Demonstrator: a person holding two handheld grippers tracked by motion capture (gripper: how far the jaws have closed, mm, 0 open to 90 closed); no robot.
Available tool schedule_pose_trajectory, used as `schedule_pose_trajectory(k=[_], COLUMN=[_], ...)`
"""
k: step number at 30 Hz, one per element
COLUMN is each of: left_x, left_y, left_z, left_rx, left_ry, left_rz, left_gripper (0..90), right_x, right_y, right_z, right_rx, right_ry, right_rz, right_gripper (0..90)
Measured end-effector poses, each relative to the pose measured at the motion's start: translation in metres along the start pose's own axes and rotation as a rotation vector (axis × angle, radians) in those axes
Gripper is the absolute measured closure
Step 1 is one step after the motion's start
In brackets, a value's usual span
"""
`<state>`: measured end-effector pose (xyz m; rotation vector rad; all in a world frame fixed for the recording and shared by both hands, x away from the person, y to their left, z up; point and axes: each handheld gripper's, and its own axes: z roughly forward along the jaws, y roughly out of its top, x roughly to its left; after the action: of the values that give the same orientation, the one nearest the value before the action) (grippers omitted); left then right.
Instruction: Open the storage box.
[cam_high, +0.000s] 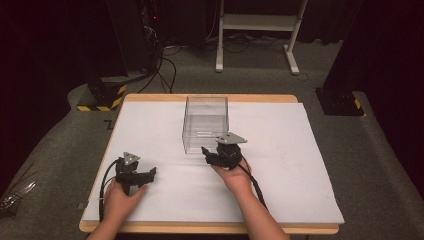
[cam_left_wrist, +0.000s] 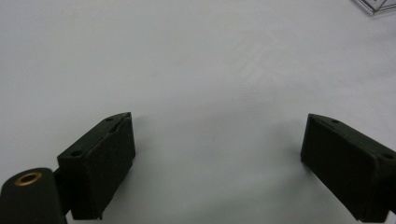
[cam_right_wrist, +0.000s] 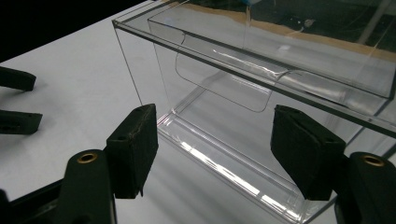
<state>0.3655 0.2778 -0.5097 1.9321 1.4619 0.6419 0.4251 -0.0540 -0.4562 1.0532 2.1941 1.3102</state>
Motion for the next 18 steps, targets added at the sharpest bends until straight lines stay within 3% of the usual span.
schedule_pose_trajectory(k=[11,18], left_x=[0.0,0.0], left_y=[0.0,0.0], left_z=[0.0,0.0], left_rx=[0.0,-0.001], left_ry=[0.0,0.0], left_rz=[0.0,0.0], left_gripper=[10.3,10.3], right_x=[-0.008,-0.011], right_y=[0.003,0.003], right_z=[0.01,0.011], right_rx=[-0.013,-0.017], right_ry=[0.034,0.041], right_rz=[0.045,0.042], right_gripper=[42.5,49.9])
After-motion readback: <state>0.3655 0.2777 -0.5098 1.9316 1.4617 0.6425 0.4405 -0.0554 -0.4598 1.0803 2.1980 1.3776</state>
